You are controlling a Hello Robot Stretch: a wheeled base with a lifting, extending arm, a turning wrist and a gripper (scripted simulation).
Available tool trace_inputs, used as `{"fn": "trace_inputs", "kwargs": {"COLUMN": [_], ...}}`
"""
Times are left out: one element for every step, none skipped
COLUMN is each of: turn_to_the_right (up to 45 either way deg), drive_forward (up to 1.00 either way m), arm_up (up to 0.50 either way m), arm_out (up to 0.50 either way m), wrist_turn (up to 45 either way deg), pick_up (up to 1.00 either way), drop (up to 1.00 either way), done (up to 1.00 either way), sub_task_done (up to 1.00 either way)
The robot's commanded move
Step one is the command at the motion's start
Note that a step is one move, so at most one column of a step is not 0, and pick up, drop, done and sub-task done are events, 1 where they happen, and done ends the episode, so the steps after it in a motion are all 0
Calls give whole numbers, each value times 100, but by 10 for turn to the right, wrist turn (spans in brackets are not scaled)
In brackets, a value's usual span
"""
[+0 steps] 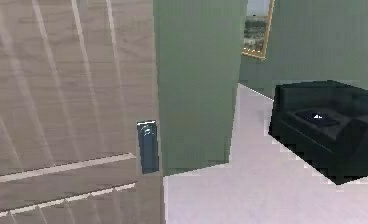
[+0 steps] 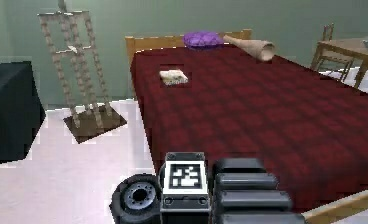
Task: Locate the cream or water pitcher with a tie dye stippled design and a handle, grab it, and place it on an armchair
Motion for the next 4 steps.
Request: {"fn": "trace_inputs", "kwargs": {"turn_to_the_right": [270,0,0,90], "drive_forward": [0,100,100,0], "arm_up": [0,0,0,0], "arm_out": [0,0,0,0], "wrist_turn": [0,0,0,0], "pick_up": [0,0,0,0], "drop": [0,0,0,0], "done": [0,0,0,0], "sub_task_done": [0,0,0,0]}}
